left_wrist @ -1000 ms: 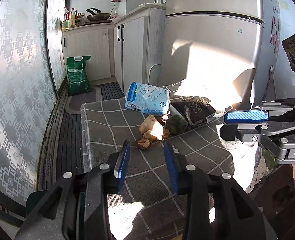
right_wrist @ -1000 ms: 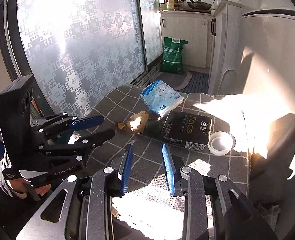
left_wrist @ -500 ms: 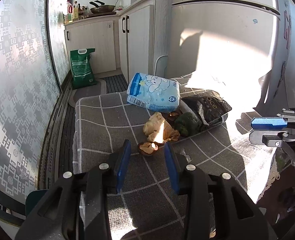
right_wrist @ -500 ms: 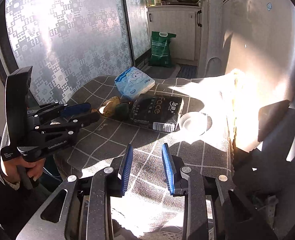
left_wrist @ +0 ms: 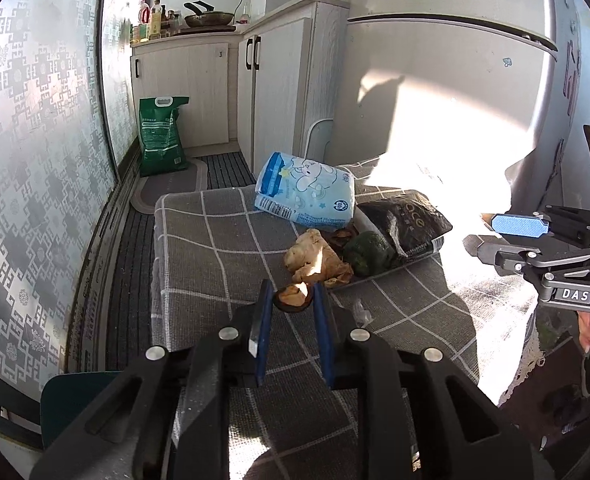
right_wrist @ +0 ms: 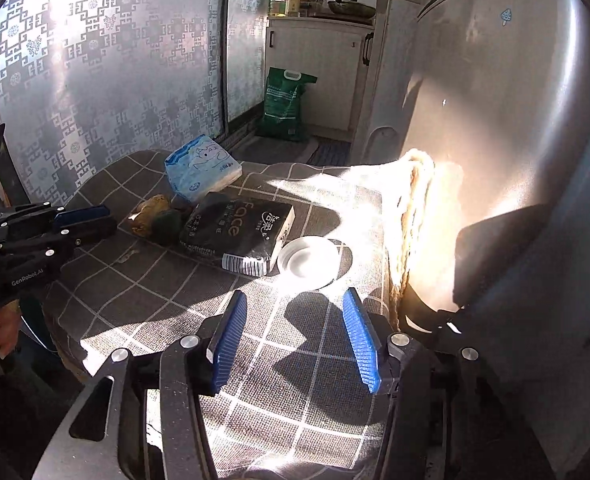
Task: Collect trash
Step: 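Move both tools back to the stool and grasp the bread crust with the left tool, then grasp the white plastic cup with the right tool while the left tool holds the crust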
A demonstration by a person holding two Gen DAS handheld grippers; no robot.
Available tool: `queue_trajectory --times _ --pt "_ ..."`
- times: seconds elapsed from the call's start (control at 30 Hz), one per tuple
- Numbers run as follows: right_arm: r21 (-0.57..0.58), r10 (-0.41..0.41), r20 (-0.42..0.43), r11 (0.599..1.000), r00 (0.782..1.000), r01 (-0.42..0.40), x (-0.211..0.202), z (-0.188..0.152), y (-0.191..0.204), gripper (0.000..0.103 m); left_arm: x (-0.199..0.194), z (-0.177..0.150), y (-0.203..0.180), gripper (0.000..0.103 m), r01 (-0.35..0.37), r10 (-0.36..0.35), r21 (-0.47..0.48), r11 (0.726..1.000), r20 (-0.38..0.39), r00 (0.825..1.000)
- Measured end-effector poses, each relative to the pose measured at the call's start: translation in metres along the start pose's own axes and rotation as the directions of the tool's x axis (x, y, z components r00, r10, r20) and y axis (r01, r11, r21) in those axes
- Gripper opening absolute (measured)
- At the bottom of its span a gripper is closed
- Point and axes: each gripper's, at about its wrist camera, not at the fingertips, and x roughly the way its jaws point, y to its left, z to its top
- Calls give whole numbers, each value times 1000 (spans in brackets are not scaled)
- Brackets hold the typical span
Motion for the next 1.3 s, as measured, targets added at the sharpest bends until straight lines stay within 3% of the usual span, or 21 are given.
queue_trajectory --times 0.13,0.3,0.43,0.83,0.97,1.1,1.17,1.3 --pt "-60 -39 -2 997 999 38 8 4 1 50 -6 -1 -3 22 16 -16 -4 1000 8 1000" --pt "-83 -31 -13 996 999 30 18 7 1 50 -15 -3 -2 22 48 -48 -29 998 20 999" --pt "-116 -55 -17 992 998 52 27 9 3 37 -21 -3 -3 22 67 -66 -27 997 37 997" --pt "-133 -65 0 989 998 64 44 17 7 38 -26 -9 4 22 85 -84 -29 996 30 996" --pt "-139 -92 10 986 996 92 49 21 7 50 -29 -11 6 22 85 -85 -27 996 28 996" --pt "-125 -85 -8 989 996 83 54 26 6 50 -31 -12 8 22 89 -88 -30 996 29 996" --pt "-115 -70 -22 991 997 67 56 29 5 39 -32 -13 10 22 95 -94 -34 995 29 995" --pt "-131 -92 -14 987 996 90 47 33 10 39 -38 -13 13 22 100 -99 -37 994 42 994"
